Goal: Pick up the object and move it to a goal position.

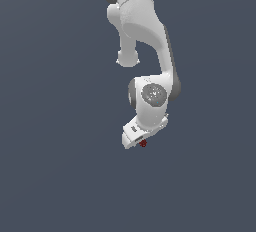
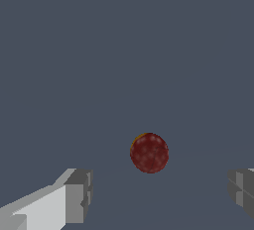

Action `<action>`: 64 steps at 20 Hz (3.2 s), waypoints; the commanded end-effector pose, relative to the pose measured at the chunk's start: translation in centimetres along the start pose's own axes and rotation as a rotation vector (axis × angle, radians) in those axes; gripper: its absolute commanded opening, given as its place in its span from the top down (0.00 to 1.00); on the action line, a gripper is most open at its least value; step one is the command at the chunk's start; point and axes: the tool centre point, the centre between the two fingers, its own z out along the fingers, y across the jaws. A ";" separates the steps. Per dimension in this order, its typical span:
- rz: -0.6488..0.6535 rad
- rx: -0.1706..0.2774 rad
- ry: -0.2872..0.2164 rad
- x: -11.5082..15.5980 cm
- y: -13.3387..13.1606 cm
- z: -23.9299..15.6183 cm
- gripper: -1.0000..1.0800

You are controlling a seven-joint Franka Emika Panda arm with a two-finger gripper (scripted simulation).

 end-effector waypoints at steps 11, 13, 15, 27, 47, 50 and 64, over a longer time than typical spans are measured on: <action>-0.004 -0.001 0.001 0.0 0.0 3.5 0.04; -0.005 -0.001 0.001 0.0 -0.1 4.3 0.04; -0.005 -0.001 0.001 0.0 0.0 4.9 0.04; -0.005 -0.001 0.001 0.1 0.0 5.1 1.00; -0.006 -0.001 0.001 -0.2 -1.1 -4.0 1.00; -0.006 -0.001 0.001 -0.3 -1.5 -7.3 1.00; -0.006 0.000 0.002 -0.2 -2.4 -16.6 1.00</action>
